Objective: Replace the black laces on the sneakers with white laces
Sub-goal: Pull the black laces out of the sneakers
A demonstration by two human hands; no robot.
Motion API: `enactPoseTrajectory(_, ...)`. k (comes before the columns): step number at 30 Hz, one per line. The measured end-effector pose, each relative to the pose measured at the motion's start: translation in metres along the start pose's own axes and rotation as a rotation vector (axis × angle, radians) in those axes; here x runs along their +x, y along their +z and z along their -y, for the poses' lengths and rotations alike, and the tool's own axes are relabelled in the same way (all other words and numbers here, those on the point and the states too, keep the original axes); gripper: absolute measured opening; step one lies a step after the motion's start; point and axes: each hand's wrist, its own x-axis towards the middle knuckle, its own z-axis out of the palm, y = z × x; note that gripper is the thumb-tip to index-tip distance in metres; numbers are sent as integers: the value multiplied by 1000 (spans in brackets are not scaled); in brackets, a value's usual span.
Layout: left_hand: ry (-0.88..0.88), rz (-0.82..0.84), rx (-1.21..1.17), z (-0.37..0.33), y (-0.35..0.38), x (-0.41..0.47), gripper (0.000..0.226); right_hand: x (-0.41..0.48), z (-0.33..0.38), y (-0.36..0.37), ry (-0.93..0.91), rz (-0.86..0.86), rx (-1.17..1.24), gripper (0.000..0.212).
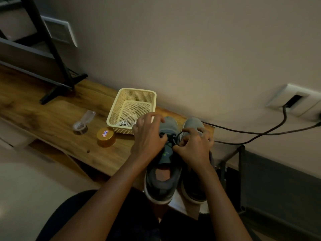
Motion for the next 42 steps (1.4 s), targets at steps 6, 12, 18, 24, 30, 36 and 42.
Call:
enactPoseTrajectory(6, 102, 189, 197, -7, 13, -7, 23, 0, 0, -2, -22, 4, 6, 39)
enactPoseTrajectory(12, 58, 146, 154, -8, 13, -8, 14, -3, 0, -7, -23, 0, -80, 29)
enactPoseTrajectory(18, -218, -91, 17, 10, 0, 5, 7, -3, 0, -6, -12, -1, -78, 30)
enactPoseTrajectory(24, -43, 10, -27, 2, 6, -3, 24, 2, -6, 3, 1, -25, -25, 45)
enactPoseTrajectory(30, 92, 149, 147, -5, 19, -13, 22, 6, -8, 7, -14, -28, 0, 47)
enactPoseTrajectory(36, 16, 6, 18, -4, 13, -7, 7, 1, -4, -3, -2, -27, -49, 32)
enactPoseTrajectory(42, -189, -84, -103, 6, 1, 0, 10, 0, -1, -5, 6, 13, -27, 32)
